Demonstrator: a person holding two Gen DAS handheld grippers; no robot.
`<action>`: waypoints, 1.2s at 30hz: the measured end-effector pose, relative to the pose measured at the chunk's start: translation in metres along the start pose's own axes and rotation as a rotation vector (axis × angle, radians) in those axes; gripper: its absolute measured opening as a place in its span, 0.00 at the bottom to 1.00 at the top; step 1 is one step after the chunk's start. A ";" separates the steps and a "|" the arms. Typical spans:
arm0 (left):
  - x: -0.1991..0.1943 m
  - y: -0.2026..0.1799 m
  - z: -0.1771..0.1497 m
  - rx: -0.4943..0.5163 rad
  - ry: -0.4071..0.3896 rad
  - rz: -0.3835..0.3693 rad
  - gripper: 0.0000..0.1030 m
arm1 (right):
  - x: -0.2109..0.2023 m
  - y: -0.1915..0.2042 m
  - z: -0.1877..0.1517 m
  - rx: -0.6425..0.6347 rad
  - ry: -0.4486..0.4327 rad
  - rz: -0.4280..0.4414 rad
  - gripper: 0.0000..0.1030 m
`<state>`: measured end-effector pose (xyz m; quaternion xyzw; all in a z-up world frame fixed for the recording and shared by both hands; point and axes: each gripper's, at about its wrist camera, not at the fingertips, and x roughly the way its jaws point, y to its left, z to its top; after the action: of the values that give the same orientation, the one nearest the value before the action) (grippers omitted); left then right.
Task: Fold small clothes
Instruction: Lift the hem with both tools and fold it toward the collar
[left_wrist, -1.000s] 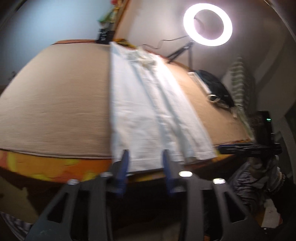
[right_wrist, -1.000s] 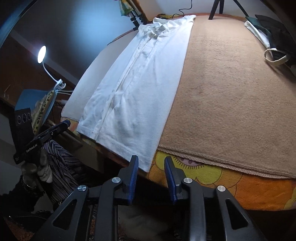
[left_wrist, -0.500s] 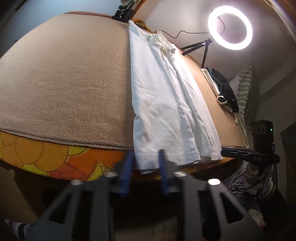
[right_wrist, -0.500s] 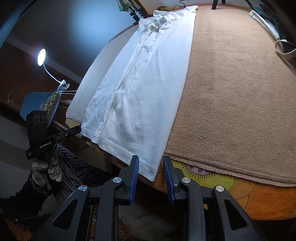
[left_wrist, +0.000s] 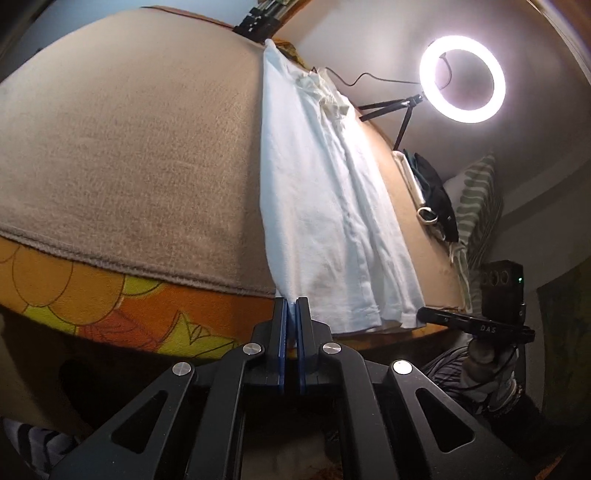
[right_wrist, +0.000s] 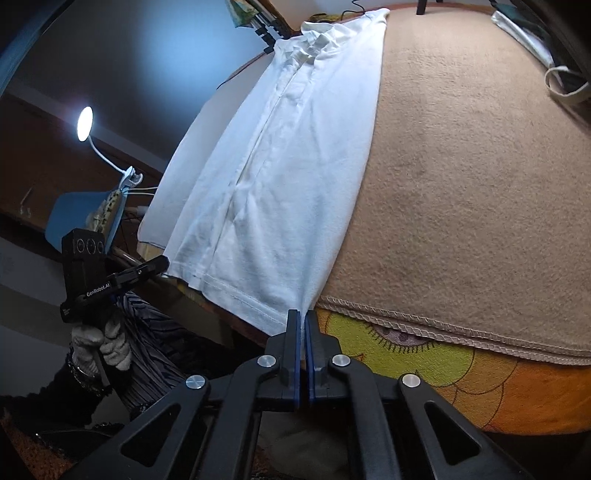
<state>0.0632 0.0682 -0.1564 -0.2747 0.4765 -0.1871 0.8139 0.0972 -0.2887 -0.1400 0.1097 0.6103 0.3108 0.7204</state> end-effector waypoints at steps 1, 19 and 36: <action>-0.002 -0.003 0.001 0.007 -0.005 -0.006 0.03 | -0.002 0.001 0.001 0.005 -0.005 0.008 0.00; 0.003 -0.030 0.107 0.085 -0.128 -0.044 0.03 | -0.026 -0.009 0.093 0.093 -0.145 0.061 0.00; 0.069 -0.003 0.171 0.107 -0.056 0.101 0.07 | 0.006 -0.061 0.171 0.221 -0.115 0.005 0.06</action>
<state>0.2457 0.0729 -0.1334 -0.2117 0.4559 -0.1633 0.8489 0.2792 -0.2949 -0.1382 0.2075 0.5982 0.2366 0.7370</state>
